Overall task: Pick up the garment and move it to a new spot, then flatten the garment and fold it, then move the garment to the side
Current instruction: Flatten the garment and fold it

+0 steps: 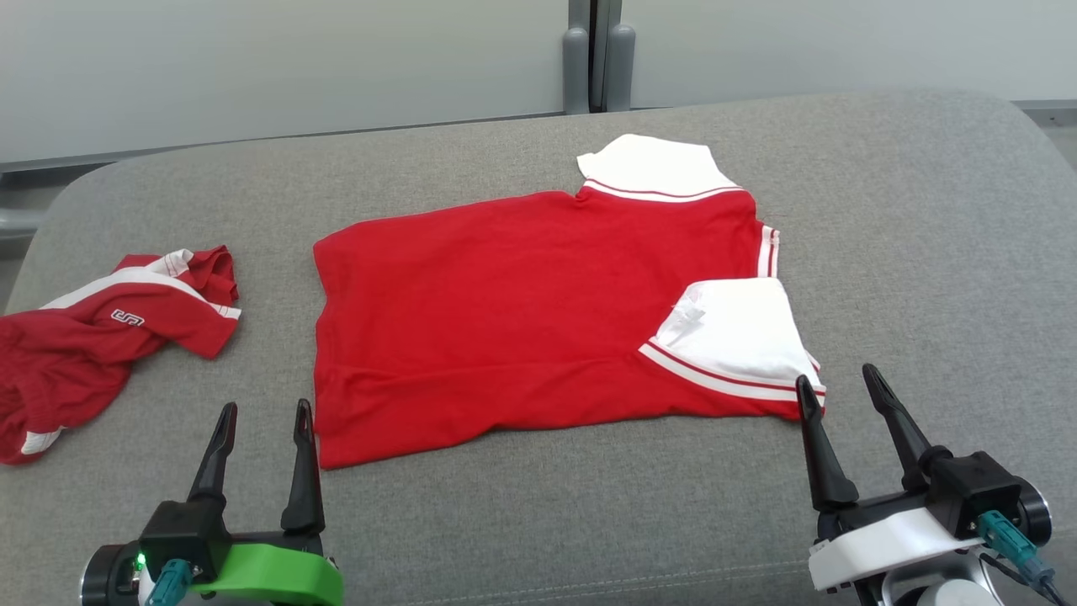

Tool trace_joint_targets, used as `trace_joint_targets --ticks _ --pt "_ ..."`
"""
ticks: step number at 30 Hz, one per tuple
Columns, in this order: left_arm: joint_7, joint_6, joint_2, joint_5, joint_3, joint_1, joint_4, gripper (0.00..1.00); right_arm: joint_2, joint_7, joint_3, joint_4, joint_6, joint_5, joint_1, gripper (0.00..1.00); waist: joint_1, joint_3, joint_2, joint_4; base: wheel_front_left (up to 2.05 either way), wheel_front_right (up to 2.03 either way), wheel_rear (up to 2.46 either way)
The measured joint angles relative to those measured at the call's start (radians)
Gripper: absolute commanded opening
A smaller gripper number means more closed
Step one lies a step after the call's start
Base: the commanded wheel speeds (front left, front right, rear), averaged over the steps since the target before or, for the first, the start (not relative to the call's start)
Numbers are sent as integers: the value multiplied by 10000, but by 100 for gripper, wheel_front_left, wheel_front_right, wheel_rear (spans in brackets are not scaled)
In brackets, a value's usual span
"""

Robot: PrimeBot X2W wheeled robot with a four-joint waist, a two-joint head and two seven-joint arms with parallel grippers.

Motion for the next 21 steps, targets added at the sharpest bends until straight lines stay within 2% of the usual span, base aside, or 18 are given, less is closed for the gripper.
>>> trace_joint_targets --ticks 16,21 --pt "-2 -84 -173 0 199 34 59 100 65 173 73 -10 0 84 61 100 0 -160 0 49 0 0 0" --pt "297 -401 -190 -314 92 14 318 100 59 506 265 362 0 387 -138 100 0 -17 0 -47 0 0 0"
